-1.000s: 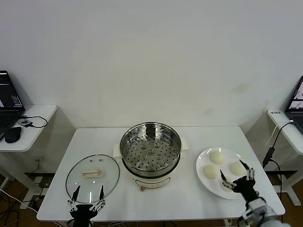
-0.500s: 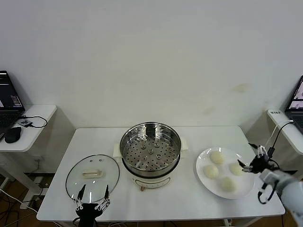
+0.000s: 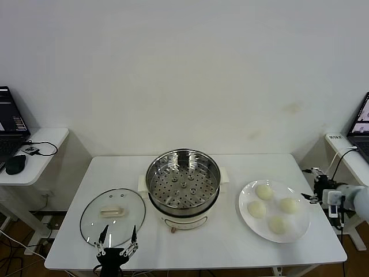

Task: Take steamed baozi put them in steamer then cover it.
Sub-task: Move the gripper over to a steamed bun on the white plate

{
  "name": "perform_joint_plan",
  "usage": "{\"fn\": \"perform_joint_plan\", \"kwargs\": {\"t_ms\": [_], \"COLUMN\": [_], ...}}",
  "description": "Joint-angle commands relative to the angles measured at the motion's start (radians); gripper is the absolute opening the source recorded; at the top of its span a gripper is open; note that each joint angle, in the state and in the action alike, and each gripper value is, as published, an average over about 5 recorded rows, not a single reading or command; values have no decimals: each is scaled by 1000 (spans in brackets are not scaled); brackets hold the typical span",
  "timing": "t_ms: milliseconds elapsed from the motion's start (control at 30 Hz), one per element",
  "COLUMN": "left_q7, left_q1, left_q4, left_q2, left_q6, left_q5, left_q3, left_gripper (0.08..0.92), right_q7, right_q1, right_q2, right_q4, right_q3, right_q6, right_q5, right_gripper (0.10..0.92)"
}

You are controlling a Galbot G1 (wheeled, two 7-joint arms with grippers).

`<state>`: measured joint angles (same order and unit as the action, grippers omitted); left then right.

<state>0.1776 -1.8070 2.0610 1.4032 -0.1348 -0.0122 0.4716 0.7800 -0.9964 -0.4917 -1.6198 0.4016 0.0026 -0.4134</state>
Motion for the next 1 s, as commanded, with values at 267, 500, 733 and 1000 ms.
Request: {"fn": "perform_joint_plan", "kwargs": {"t_ms": [267,500,733,1000], "left_q7": [-3,-4,-5,-4], "left_q1": [14,28,29,31], "left_q4": [-15,-26,-28,-30], "left_q2": [3,4,4,4], "left_q6": [-2,-1,-3,-4], "left_q5": [3,4,4,4], "left_q3": [7,7,12,14], "left_gripper": [823,823,823,823], "right_q7": [236,249,241,222], "right_q1": [658,738,774,770], "right_q2": [-78,-152,-224,-285], "right_q4": [340,404,460,507], "right_q3": [-706,-785,-824,-832], "right_q6": [52,28,14,-3], "right_q5": [39,75,56,12], "right_gripper": [823,823,823,823]}}
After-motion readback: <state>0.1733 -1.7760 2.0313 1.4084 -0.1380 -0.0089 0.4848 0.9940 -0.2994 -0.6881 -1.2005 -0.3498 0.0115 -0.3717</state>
